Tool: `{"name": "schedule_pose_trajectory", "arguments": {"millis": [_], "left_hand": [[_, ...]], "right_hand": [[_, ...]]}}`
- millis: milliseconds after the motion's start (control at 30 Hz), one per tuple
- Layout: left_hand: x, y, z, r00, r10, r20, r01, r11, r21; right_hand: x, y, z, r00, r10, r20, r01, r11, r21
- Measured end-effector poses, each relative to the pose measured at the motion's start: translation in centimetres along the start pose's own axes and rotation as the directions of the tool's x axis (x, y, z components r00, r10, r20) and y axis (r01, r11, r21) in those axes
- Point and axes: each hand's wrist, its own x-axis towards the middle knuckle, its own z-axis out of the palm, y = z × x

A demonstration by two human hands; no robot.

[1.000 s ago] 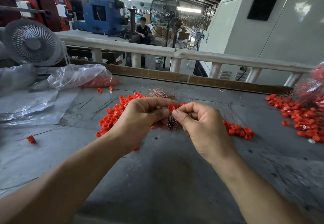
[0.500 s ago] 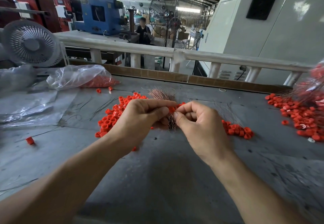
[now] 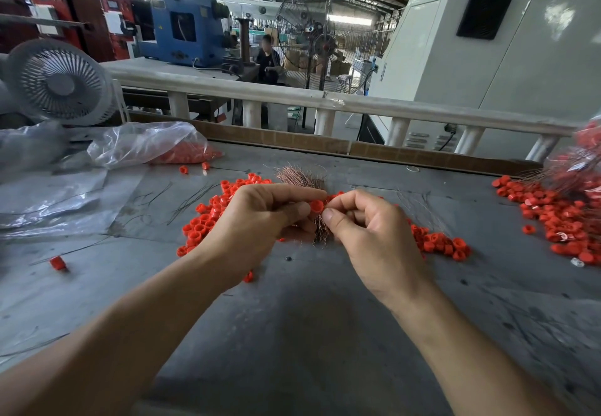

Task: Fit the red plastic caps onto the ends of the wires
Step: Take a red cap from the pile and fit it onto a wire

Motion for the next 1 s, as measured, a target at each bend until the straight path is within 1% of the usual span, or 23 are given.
{"name": "schedule_pose_trajectory", "arguments": {"millis": [133, 300, 467, 633, 833, 1000], "left_hand": [[-0.07, 0.00, -0.02, 1.000, -0.004, 0.002, 0.004, 1.000, -0.015], [-0.07, 0.13, -0.15, 0.998, -0.057, 0.015, 0.058, 0.995, -0.077], [0.03, 0.06, -0.14, 0.998, -0.069, -0.011, 0.067, 0.992, -0.110], [0.11, -0.09, -0.08, 0.997, -0.062, -0.041, 0.056, 0.988, -0.142], [0.12, -0.11, -0.13, 0.998, -0.056, -0.005, 0.053, 0.975, -0.215], [0.28, -0.31, -0.15, 0.997, -0.069, 0.017, 0.072, 0.965, -0.252]], "right_hand": [[0.02, -0.02, -0.07, 1.000, -0.010, 0.002, 0.010, 1.000, 0.012], [0.10, 0.22, -0.03, 1.000, -0.013, 0.014, 0.013, 1.000, 0.003], [0.19, 0.28, 0.12, 0.997, 0.064, 0.053, -0.067, 0.995, 0.067], [0.03, 0.24, 0.34, 0.990, 0.103, 0.100, -0.116, 0.983, 0.140], [-0.13, 0.46, 0.73, 0.979, 0.121, 0.162, -0.142, 0.982, 0.122], [-0.04, 0.78, 0.66, 0.977, 0.127, 0.169, -0.149, 0.980, 0.128]]}}
